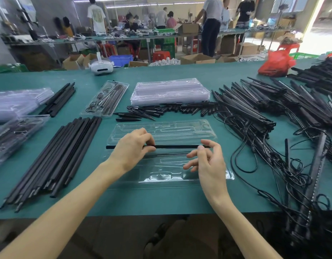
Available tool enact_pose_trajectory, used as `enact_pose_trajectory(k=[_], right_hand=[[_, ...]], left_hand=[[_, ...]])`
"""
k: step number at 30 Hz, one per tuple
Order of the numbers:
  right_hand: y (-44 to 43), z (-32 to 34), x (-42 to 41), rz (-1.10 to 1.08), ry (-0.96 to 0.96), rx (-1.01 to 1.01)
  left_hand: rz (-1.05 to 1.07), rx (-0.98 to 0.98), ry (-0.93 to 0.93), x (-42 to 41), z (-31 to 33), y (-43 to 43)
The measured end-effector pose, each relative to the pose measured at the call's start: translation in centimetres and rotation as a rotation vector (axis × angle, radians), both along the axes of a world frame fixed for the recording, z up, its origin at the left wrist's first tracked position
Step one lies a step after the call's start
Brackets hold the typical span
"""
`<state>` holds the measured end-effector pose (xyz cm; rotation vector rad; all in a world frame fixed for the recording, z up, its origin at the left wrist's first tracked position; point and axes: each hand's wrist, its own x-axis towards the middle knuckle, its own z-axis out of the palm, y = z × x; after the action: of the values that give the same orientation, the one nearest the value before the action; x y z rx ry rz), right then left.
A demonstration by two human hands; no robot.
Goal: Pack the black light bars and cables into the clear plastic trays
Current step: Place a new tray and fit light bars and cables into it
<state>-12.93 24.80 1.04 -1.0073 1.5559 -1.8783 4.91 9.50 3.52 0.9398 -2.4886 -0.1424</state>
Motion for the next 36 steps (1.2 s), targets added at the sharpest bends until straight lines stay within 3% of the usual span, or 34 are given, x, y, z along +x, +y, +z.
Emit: enact_pose_trajectory(k=[7, 11, 19, 27, 36], right_hand=[[0.0, -0.1, 0.0, -0.003, 0.036, 0.008], [-0.1, -0.4, 0.2, -0.012, 0.109, 0.039], [-0.2, -0.4, 0.7, -0.066, 0.600, 0.103], [-2.3, 0.1, -2.5, -0.144, 1.056, 0.420], [-2.3, -1.3, -2.7, -0.182, 1.075, 0.414]], left_hand=[[-0.056, 0.145, -0.003, 0.2, -1.4, -0.1], [-0.070, 0.080, 0.012, 0.6, -2.0, 0.3], [-0.051, 0.088, 0.061, 0.7, -2.3, 0.5], [-0.070, -0.078, -0.069, -0.6, -1.2, 0.1], [-0.046, -0.038, 0.052, -1.6, -1.5, 0.5]])
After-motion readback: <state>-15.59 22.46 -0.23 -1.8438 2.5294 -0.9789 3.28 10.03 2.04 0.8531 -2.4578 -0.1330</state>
